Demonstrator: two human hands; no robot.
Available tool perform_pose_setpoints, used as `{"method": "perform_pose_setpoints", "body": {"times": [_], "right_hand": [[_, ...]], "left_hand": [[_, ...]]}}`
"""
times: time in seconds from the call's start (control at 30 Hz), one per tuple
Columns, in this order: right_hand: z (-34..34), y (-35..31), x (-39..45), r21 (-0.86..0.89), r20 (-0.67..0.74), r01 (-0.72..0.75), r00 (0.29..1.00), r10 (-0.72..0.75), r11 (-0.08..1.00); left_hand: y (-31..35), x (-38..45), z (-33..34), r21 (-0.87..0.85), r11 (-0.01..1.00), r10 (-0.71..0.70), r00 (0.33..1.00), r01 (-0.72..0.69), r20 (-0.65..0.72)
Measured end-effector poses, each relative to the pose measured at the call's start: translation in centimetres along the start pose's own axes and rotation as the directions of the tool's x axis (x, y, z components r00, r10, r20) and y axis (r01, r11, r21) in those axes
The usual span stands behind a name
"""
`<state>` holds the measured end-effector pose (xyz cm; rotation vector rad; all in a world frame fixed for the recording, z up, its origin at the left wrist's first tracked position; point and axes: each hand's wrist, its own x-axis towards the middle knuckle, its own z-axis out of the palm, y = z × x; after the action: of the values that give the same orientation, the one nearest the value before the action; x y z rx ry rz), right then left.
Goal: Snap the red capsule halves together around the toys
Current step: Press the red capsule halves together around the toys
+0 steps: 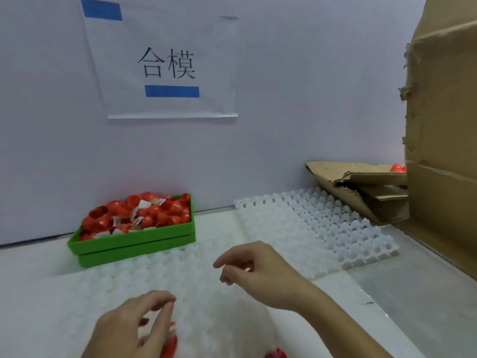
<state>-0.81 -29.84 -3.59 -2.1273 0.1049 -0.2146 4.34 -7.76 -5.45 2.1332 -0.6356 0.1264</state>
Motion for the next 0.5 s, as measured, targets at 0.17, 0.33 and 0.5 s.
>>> {"method": "perform_pose_setpoints", "body": {"times": [0.17, 0.33, 0.5], "right_hand": [[1.8, 0.7, -2.9, -0.164, 0.033, 0.099, 0.995, -0.095, 0.982], [2.3, 1.2, -3.9, -0.241, -0.039, 0.192, 0.977, -0.207, 0.951], [2.8, 1.3, -3.9, -0.364, 0.002, 0.217, 0.973, -0.233, 0.906]], "left_hand": [[0.0, -0.7, -1.8, 0.139, 0.989, 0.035, 0.990, -0.054, 0.137], [-1.3, -0.7, -1.7, 0.171, 0.985, 0.009, 0.989, -0.035, 0.148], [-1.3, -1.2, -2.1, 0.222, 0.974, -0.026, 0.964, -0.035, 0.264]]}}
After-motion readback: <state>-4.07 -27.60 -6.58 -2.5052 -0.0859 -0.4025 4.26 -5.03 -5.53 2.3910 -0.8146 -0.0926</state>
